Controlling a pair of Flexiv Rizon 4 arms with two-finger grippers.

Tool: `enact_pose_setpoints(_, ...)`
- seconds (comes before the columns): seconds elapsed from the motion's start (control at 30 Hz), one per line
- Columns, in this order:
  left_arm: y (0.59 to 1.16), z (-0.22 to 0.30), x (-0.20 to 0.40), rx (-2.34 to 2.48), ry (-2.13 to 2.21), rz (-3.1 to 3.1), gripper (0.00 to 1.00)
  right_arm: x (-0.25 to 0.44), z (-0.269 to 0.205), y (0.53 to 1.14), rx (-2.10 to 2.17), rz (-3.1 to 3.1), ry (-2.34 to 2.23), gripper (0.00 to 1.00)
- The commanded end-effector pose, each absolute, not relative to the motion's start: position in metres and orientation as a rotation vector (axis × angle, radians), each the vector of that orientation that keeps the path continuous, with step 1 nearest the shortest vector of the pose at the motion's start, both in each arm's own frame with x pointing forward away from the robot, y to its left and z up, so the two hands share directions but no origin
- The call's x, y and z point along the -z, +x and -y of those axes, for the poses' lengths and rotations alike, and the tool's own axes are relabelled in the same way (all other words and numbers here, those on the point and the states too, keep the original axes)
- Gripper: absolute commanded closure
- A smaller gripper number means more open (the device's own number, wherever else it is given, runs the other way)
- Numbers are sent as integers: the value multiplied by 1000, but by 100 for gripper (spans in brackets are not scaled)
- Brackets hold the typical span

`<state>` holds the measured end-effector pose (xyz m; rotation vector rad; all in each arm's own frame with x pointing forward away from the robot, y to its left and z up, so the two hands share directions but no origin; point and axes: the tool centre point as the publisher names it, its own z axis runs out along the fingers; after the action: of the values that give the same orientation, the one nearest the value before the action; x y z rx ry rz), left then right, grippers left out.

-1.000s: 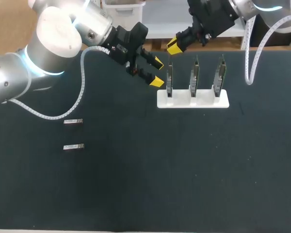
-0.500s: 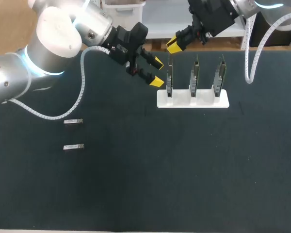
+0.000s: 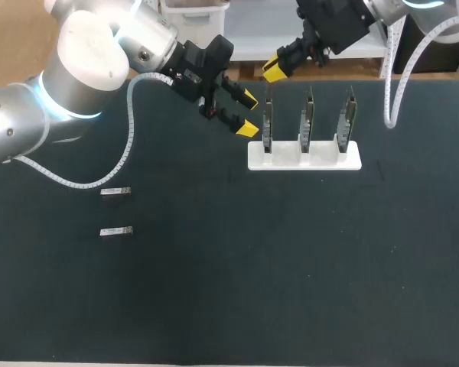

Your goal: Pick up the optical module with the left hand, and insert it into the network port with the right hand.

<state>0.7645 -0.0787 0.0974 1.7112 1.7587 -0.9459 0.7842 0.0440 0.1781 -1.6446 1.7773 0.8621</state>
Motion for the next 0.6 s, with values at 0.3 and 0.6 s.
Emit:
enact_pose_setpoints(0.3,765,79,-98,943,1712,-1762,0,-172,-44,785,-855,-1790,-1647,100)
enact_pose_setpoints(0.6,765,79,-98,943,1712,-1762,0,-170,-43,787,-850,-1800,-1639,100)
